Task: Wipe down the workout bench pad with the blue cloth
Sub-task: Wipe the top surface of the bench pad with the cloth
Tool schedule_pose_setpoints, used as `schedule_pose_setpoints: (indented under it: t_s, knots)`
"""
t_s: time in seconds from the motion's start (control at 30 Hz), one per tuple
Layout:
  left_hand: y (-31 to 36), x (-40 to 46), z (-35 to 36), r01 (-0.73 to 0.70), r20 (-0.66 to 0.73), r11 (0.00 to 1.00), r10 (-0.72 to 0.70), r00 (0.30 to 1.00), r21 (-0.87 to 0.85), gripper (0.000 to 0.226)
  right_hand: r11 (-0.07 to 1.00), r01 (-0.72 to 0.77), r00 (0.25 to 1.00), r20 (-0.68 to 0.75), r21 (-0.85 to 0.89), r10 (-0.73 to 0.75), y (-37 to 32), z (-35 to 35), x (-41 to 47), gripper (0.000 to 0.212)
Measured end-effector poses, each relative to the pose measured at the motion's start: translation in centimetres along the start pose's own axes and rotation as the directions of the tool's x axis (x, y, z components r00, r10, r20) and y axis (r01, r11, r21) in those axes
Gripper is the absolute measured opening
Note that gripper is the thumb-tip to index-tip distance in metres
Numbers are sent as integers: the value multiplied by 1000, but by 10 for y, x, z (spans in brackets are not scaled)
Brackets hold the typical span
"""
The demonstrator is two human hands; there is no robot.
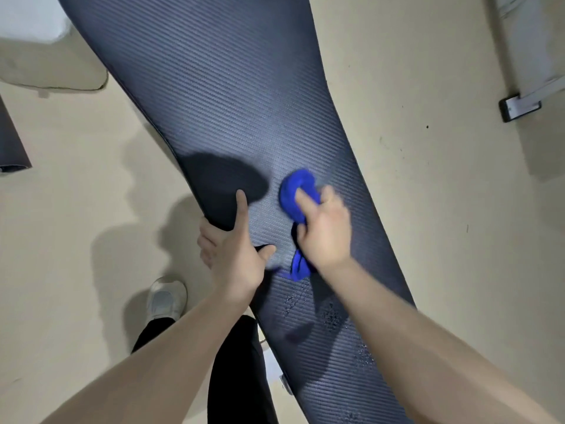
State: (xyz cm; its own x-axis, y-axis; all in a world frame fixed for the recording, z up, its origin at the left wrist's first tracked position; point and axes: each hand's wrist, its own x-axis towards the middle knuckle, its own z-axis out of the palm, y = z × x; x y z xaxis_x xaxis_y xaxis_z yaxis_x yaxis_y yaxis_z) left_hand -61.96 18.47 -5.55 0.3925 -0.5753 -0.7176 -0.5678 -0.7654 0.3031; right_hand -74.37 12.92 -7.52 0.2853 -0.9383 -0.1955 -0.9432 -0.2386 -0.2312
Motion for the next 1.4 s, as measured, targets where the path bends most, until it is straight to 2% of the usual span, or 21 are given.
schedule_pose_setpoints:
  t_s: [0.1,0.17,0.23,0.3,0.33,0.43,0.53,0.6,0.63,0.7,0.77,0.83,0.9,0.97,1.03,1.1,1.17,1.23,1.27,1.3,1.4]
  knots:
    - [-7,0,-6,-48,-30,998,47,998,-33,94,992,123,992,37,-9,-122,2,1,-19,55]
    - [-17,0,-11,-119,-92,985,107,990,-129,89,998,-44,999,-16,-52,44,16,-5,-1,50]
    - [-28,2,-11,-166,-118,943,137,984,-290,86,952,-304,949,-99,-34,300,29,-9,16,47]
    - [-38,4,-11,-168,-103,874,135,985,-456,83,930,-367,923,-138,-38,359,20,-6,13,49]
    - [-43,4,-10,-158,-91,837,129,987,-524,80,950,-307,946,-129,-53,299,10,-2,2,50]
    - [-52,2,-9,-132,-38,787,137,990,-602,64,995,60,998,-28,-78,-62,-22,19,-56,54]
    - [-55,0,-19,-130,-3,784,162,987,-607,59,921,379,923,105,-95,-369,-36,30,-100,51]
    - [-58,3,-24,-129,5,819,159,987,-560,62,891,433,900,125,-139,-418,-29,24,-91,54]
    - [-61,6,-22,-117,15,839,148,989,-532,64,916,369,929,101,-158,-357,-24,19,-80,55]
    - [-65,7,-18,-24,107,821,103,989,-570,70,993,46,999,17,-109,-44,-16,9,-54,51]
    - [-71,4,-14,73,207,784,71,976,-617,80,968,-247,968,-41,-31,246,-22,10,-46,47]
    - [-75,3,-8,81,247,795,89,965,-601,81,977,-206,978,-49,-52,203,-39,22,-67,50]
    - [-77,4,-6,63,240,789,108,965,-611,82,995,13,1000,13,-94,-12,-55,34,-103,51]
    - [-78,9,0,56,231,775,118,966,-629,84,971,218,973,104,-98,-208,-61,39,-132,50]
    - [-76,5,1,62,234,776,112,966,-628,82,939,328,940,136,-107,-313,-53,36,-135,51]
    - [-77,2,3,89,240,787,77,968,-611,79,950,274,961,78,-153,-265,-40,32,-122,52]
    - [-79,3,9,69,246,788,107,963,-612,77,987,-62,997,-52,-149,55,-22,26,-102,50]
    - [-81,5,16,48,248,783,138,959,-620,76,905,-420,901,-146,-62,408,-11,21,-90,46]
    - [-81,5,18,33,235,785,145,961,-618,78,878,-475,872,-159,-52,462,-13,21,-92,45]
    - [-80,5,20,18,218,793,146,965,-608,80,894,-443,891,-152,-74,429,-19,24,-99,46]
    - [-74,0,22,26,171,793,99,980,-609,79,988,-89,996,-7,-129,89,-48,37,-143,51]
